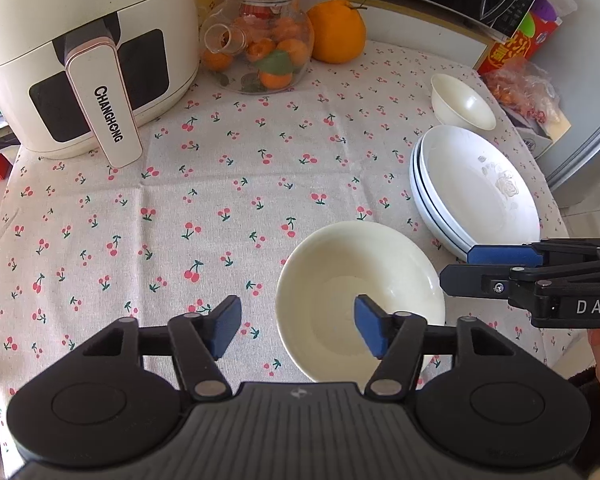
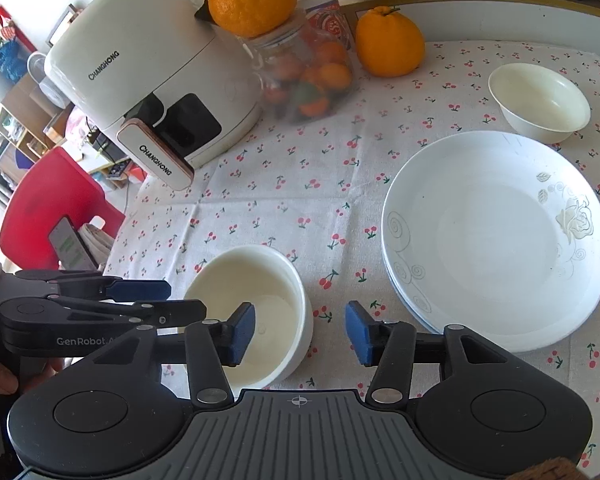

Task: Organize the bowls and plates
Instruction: 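Open both grippers to release the nested bowls, then move both grippers to the white bowl by the microwave and close on its rim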

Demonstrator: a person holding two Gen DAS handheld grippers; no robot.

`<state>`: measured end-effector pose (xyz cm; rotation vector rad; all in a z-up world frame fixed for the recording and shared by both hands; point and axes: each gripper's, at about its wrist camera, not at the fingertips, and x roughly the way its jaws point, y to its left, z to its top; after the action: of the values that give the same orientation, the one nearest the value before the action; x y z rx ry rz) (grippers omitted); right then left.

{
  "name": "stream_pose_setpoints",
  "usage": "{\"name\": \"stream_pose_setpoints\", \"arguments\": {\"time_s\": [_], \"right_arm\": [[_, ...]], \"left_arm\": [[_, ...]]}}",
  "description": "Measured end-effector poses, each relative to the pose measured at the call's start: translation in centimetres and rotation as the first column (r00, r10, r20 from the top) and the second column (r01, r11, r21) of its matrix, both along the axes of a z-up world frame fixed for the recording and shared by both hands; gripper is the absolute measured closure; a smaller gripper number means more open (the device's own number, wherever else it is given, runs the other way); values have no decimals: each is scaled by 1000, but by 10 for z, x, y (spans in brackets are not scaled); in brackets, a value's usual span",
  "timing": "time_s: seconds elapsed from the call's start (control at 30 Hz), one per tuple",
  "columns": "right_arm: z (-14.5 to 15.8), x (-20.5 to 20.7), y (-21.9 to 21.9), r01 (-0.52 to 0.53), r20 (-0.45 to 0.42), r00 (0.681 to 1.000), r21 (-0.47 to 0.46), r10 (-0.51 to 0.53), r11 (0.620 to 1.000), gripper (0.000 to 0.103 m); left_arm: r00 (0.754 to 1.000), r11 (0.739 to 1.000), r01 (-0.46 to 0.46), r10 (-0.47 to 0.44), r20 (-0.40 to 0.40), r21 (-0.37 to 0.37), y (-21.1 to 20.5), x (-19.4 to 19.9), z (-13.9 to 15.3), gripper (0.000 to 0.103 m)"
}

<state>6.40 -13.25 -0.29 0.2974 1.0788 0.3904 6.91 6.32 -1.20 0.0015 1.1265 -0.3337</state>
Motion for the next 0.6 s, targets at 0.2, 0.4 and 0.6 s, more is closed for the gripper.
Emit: {"name": "stream_pose_setpoints", "arguments": {"time_s": [0.2, 0.4, 0.6], "right_arm": [[5, 1, -17, 52, 9, 999, 12, -52, 999, 34], [9, 1, -38, 107, 30, 994, 7, -107, 994, 24], [15, 6, -67, 189, 66, 980, -3, -188, 982, 14]], "left_arm": [[1000, 1000, 13, -14, 14, 20, -13, 2, 2, 21], [1000, 1000, 16, -16, 13, -1, -27, 7, 3, 9], [1000, 1000, -12, 13, 18, -25, -46, 18, 5, 2]]}}
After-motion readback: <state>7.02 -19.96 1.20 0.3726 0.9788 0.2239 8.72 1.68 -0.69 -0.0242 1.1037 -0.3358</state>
